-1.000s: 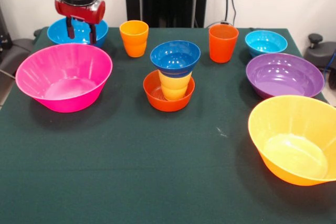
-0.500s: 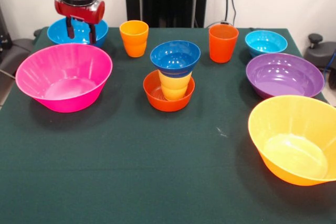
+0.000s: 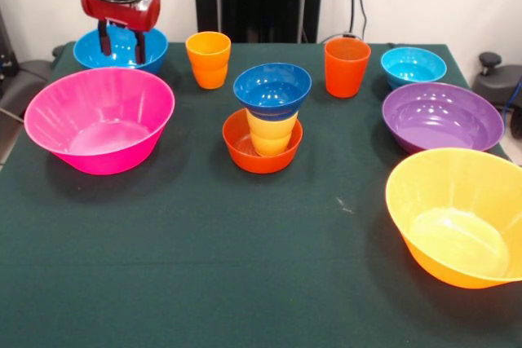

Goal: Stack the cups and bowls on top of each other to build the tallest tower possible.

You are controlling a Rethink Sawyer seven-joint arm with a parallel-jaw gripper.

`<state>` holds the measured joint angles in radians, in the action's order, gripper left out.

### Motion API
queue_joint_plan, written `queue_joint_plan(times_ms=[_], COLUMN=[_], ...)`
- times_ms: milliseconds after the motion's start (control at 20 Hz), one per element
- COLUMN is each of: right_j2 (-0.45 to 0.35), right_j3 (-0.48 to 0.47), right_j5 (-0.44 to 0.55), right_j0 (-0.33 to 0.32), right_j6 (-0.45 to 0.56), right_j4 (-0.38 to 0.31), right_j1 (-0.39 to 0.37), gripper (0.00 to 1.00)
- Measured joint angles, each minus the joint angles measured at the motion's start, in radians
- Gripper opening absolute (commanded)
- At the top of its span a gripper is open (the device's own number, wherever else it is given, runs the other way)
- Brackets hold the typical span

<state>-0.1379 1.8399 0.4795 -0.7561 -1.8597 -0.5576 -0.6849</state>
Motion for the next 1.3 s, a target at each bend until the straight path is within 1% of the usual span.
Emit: queue_joint_plan(times_ms=[400,450,600,950,1300], right_j2=[-0.017,-0.028,-0.048,-0.098,-0.133], right_j3=[0.017,0.022,0.028,0.043,0.055], right_j5=[0.000,0.001,0.001,0.001,0.001], right_j0=[0.008,0.010,0.011,0.021,0.045], right_j6=[0.000,0.000,0.000,0.000,0.000], right_j4=[0.010,0.016,0.021,0.027,0.027], right_j1=[-0.064,-0.084,-0.103,-0.127,-0.128], gripper=[1.00,1.00,1.00,1.00,1.00])
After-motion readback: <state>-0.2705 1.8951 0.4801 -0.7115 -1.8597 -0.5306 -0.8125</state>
